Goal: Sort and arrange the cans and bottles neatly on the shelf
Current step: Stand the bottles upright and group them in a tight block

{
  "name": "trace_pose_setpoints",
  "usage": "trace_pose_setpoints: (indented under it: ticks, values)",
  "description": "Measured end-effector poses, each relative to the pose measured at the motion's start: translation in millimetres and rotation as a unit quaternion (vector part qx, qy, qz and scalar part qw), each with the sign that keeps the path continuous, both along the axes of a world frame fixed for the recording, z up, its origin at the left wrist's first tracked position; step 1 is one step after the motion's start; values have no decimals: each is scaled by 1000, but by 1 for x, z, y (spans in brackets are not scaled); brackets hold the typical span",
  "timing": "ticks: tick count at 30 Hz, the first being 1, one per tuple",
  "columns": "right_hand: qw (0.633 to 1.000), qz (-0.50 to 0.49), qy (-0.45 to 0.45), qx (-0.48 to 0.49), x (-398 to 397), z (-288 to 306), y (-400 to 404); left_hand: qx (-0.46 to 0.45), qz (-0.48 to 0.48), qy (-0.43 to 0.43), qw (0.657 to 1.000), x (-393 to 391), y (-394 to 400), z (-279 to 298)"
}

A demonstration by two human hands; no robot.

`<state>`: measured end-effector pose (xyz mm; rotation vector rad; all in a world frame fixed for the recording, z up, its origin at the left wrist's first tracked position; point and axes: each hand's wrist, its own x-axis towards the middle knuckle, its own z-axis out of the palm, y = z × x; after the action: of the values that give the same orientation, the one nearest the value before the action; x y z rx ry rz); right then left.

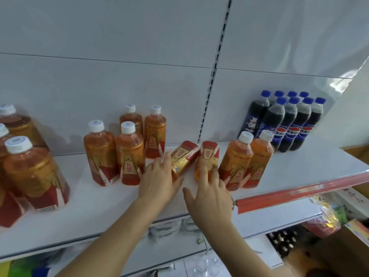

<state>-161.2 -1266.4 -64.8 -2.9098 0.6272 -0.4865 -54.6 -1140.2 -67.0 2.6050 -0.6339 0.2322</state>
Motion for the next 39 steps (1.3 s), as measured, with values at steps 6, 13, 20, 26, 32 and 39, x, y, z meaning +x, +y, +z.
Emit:
trace_pose_setpoints:
  ticks: [6,13,20,26,32,39]
  values:
    - [999,-32,23,36,22,-13,-2,-35,24,-15,999,2,-5,-13]
    - [999,-14,-44,3,10,0,-11,-106,29,-58,992,-14,12,3]
    - [983,83,-165,24,11,62,-21,-162,37,-126,978,-14,10,59]
    - [988,105,-94,57,45,99,-40,-160,24,-82,983,2,7,79]
    - [989,130,-45,45,75,107,-49,-154,4,-67,986,6,6,79]
    - [986,147,-64,54,64,90,-56,-122,-5,-86,989,3,9,78]
